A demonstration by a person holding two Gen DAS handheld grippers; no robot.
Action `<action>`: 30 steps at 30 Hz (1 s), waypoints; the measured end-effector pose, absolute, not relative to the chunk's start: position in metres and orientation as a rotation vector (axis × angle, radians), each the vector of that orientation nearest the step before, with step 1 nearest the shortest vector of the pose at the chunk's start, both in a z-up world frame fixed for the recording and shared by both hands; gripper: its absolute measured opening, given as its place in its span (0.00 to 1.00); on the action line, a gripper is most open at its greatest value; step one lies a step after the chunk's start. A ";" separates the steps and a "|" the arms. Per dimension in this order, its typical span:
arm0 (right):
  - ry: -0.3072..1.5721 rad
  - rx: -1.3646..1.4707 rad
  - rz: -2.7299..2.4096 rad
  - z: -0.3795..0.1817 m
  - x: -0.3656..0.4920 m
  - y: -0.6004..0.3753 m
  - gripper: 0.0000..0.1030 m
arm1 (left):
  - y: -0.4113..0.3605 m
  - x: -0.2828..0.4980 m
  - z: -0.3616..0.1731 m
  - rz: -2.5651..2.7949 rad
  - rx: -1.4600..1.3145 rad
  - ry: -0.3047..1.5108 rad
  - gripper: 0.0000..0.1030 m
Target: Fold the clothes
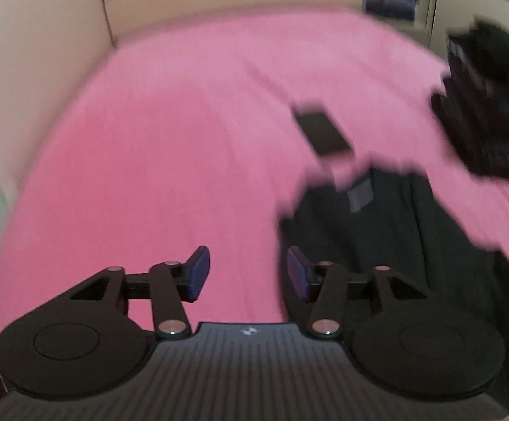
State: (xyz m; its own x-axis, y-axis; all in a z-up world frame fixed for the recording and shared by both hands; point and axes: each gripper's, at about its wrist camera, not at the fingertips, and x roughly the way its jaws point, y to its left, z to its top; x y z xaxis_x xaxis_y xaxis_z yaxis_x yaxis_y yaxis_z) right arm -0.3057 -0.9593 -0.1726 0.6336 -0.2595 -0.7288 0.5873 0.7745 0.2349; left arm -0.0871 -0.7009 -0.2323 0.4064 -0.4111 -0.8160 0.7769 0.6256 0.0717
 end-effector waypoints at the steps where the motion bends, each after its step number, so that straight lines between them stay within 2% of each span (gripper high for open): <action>1: 0.781 0.533 -0.499 -0.187 -0.313 -0.949 0.91 | -0.699 -0.100 -0.243 -0.798 0.473 0.908 0.44; 5: 0.916 0.628 -0.407 -0.221 -0.323 -0.891 0.91 | -0.692 -0.153 -0.285 -0.836 0.412 1.100 0.49; 8: 0.991 0.590 -0.357 -0.237 -0.316 -0.860 0.91 | -0.664 -0.188 -0.310 -0.868 0.371 1.231 0.54; 12: 1.098 0.504 -0.350 -0.280 -0.309 -0.829 0.89 | -0.676 -0.209 -0.344 -0.910 0.353 1.324 0.54; 13: 1.098 0.488 -0.350 -0.284 -0.309 -0.826 0.65 | -0.679 -0.212 -0.350 -0.922 0.349 1.326 0.52; 14: 1.106 0.473 -0.356 -0.283 -0.310 -0.824 0.40 | -0.682 -0.213 -0.353 -0.938 0.353 1.317 0.46; 15: 1.113 0.457 -0.363 -0.283 -0.311 -0.821 0.32 | -0.687 -0.213 -0.357 -0.954 0.360 1.312 0.42; 16: 1.118 0.450 -0.368 -0.282 -0.313 -0.820 0.14 | -0.691 -0.213 -0.360 -0.972 0.367 1.307 0.30; 17: 1.109 0.475 -0.375 -0.279 -0.316 -0.823 0.04 | -0.694 -0.214 -0.359 -0.992 0.374 1.301 0.17; 19: 1.078 0.557 -0.403 -0.261 -0.326 -0.839 0.03 | -0.700 -0.212 -0.352 -1.020 0.393 1.284 0.06; 20: 1.056 0.591 -0.420 -0.250 -0.331 -0.848 0.03 | -0.703 -0.207 -0.345 -1.037 0.375 1.278 0.04; 25: 0.856 0.579 -0.601 -0.159 -0.363 -0.918 0.02 | -0.681 -0.167 -0.269 -1.032 0.322 1.177 0.02; 30: 0.686 0.405 -0.911 -0.096 -0.415 -1.019 0.02 | -0.620 -0.073 -0.184 -0.807 0.345 0.978 0.02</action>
